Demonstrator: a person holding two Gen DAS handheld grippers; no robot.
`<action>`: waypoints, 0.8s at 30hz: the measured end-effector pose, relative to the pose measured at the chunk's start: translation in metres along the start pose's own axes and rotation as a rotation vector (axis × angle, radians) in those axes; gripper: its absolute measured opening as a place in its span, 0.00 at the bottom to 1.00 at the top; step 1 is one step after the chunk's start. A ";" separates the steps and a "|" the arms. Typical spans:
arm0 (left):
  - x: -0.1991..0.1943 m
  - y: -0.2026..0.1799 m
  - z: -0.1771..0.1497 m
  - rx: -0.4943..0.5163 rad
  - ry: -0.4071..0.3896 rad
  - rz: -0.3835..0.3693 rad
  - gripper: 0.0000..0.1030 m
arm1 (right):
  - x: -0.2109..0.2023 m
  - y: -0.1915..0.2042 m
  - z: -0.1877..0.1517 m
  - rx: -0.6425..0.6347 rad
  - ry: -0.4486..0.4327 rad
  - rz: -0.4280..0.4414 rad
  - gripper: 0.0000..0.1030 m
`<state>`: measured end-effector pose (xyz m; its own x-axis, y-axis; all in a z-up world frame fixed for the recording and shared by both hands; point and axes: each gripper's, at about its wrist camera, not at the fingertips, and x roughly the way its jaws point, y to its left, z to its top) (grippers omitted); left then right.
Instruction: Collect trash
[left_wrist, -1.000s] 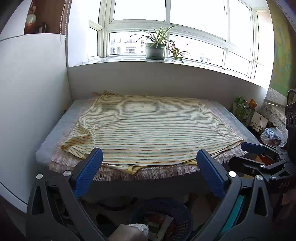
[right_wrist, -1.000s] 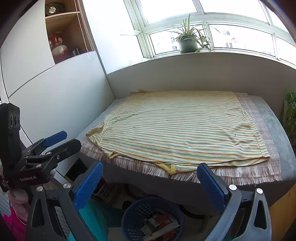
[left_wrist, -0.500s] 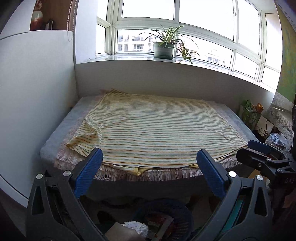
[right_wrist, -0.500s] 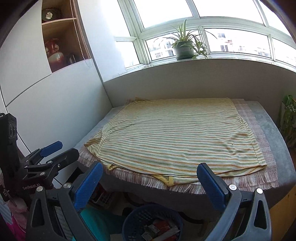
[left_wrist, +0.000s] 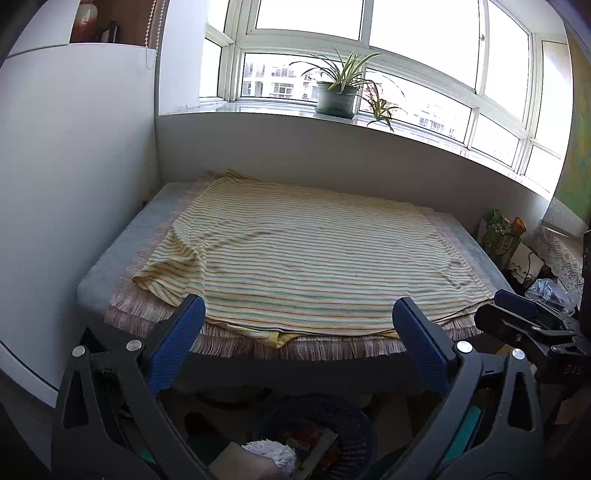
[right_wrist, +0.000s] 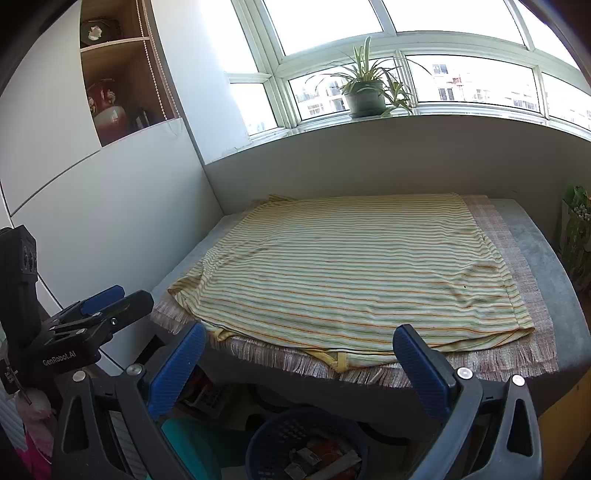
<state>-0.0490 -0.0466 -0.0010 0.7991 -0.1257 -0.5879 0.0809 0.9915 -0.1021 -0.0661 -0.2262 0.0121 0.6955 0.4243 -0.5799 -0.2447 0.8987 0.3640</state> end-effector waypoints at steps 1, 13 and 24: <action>0.000 0.000 0.000 0.000 0.000 -0.001 1.00 | 0.000 0.000 0.000 0.000 0.000 0.000 1.00; 0.000 0.002 0.002 -0.024 0.012 -0.036 1.00 | 0.001 0.001 0.000 0.003 0.001 0.002 1.00; 0.001 0.000 0.002 -0.034 0.022 -0.053 1.00 | 0.004 -0.002 0.001 0.012 0.008 0.001 1.00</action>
<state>-0.0471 -0.0464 -0.0004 0.7811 -0.1791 -0.5981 0.1023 0.9817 -0.1603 -0.0627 -0.2264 0.0097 0.6897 0.4261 -0.5855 -0.2374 0.8969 0.3731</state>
